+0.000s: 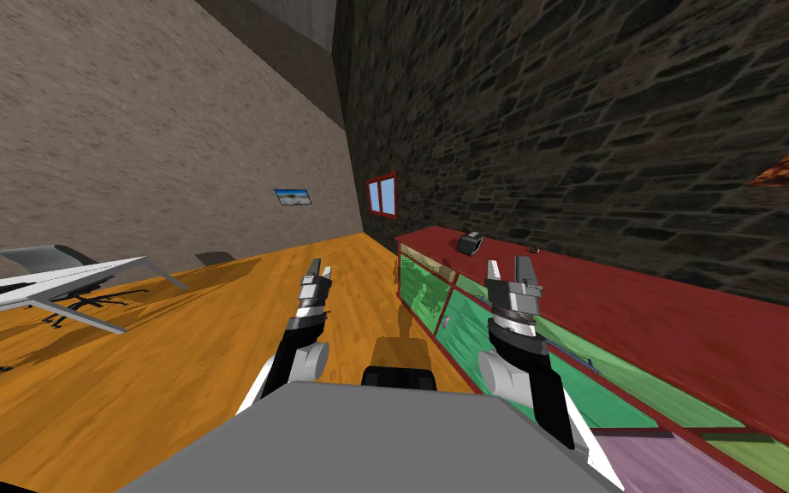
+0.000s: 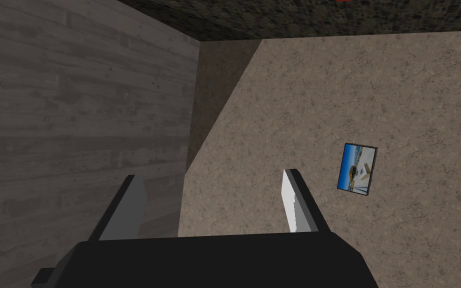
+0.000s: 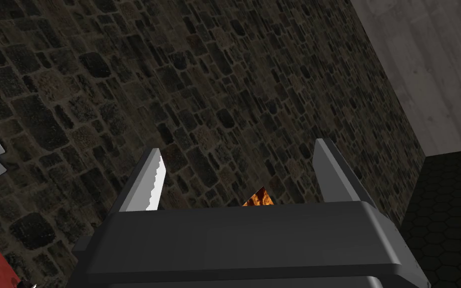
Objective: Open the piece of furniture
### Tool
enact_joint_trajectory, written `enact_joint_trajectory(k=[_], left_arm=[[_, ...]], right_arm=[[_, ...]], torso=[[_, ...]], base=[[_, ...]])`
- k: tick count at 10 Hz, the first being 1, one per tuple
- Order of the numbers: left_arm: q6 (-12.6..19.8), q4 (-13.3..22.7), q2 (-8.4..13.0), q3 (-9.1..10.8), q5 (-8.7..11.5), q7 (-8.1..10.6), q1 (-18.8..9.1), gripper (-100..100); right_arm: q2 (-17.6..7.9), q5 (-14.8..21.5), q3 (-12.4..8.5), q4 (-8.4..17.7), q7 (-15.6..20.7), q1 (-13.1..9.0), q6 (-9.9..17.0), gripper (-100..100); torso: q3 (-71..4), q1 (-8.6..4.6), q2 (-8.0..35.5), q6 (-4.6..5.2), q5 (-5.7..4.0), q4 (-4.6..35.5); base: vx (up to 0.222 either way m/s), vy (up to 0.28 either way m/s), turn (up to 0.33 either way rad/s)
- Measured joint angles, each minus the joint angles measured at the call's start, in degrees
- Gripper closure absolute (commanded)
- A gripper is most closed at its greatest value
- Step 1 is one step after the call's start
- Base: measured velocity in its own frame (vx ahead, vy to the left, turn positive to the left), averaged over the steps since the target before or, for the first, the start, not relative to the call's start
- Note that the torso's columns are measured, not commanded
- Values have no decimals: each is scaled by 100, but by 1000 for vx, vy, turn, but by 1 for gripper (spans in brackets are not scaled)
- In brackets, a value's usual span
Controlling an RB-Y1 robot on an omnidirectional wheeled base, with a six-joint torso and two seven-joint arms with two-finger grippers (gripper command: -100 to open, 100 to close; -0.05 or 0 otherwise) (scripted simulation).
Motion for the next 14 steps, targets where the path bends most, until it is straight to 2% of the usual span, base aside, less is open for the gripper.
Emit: enact_joint_trajectory(k=[2,9,10,11,14], left_arm=[[0,0,0,0,0,0,0,0],[-1,-2,0,0,0,0,0,0],[-1,-2,0,0,0,0,0,0],[0,0,0,0,0,0,0,0],[0,1,0,0,0,0,1,0]], right_arm=[[0,0,0,0,0,0,0,0],[0,0,0,-2,0,0,-1,0],[0,0,0,-2,0,0,-1,-100],[-97,34,-21,3,20,27,-1,-100],[-449,248,-167,11,173,175,19,-100]], torso=[[-1200,0,597,0,0,600],[-7073,0,3539,0,0,3537],[-7919,0,3962,0,0,3960],[-8314,1,4154,-1,0,4149],[-8458,2,4224,0,1,4226]], base=[[0,0,0],[0,0,0],[10,4,53],[14,5,87],[23,11,119]])
